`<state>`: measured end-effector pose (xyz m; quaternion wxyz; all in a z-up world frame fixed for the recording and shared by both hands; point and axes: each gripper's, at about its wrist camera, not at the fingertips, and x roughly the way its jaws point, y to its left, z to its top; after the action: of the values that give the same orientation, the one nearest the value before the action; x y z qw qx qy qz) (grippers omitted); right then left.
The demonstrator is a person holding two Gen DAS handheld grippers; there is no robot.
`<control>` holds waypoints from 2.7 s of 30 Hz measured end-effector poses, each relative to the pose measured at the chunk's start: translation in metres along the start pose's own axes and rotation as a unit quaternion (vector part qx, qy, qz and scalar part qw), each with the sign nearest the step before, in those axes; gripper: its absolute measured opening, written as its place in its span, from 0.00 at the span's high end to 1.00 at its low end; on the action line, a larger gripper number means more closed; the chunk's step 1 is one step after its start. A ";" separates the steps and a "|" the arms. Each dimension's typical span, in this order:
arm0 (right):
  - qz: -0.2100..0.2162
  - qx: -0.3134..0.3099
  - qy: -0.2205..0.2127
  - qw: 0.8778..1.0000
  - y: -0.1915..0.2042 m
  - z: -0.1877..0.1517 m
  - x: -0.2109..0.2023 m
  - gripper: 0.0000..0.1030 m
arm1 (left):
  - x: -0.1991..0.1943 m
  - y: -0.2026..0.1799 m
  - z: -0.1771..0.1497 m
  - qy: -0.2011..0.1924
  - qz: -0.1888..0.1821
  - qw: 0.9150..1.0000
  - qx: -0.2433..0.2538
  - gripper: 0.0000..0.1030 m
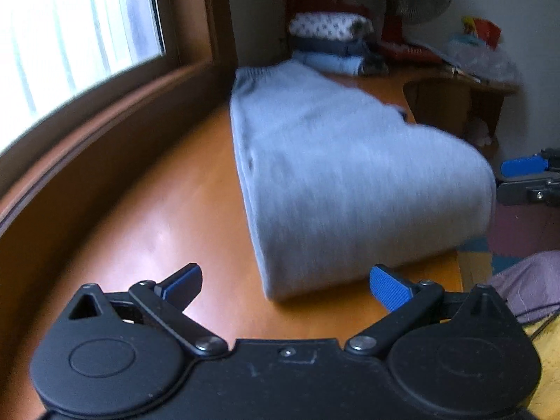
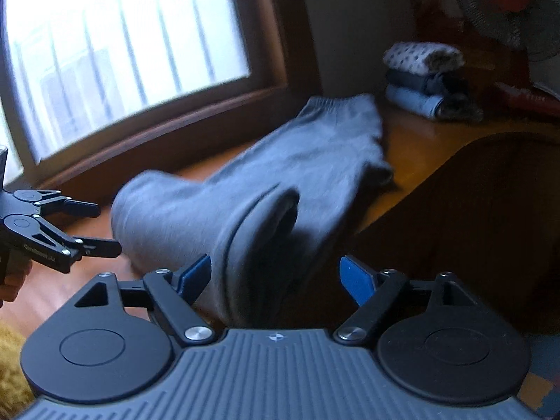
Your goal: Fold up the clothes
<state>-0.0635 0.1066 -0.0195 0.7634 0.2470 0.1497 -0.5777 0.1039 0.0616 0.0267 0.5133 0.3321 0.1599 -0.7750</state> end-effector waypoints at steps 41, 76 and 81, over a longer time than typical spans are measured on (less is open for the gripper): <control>-0.005 -0.064 0.030 0.997 0.043 -0.022 0.039 0.30 | 0.038 -0.011 0.002 -0.010 -0.109 0.994 0.018 0.02; 0.075 -0.014 -0.057 0.995 -0.028 0.072 0.047 0.52 | 0.039 -0.010 0.105 -0.071 -0.054 0.996 -0.027 0.09; 0.084 0.006 -0.056 0.995 -0.049 0.090 0.068 0.52 | 0.059 -0.007 0.130 -0.069 -0.040 0.997 -0.017 0.08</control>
<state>-0.0953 -0.0083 0.0102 0.8152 0.2303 0.0822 -0.5251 0.0371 -0.0533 0.0806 0.4971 0.2624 0.1508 -0.8132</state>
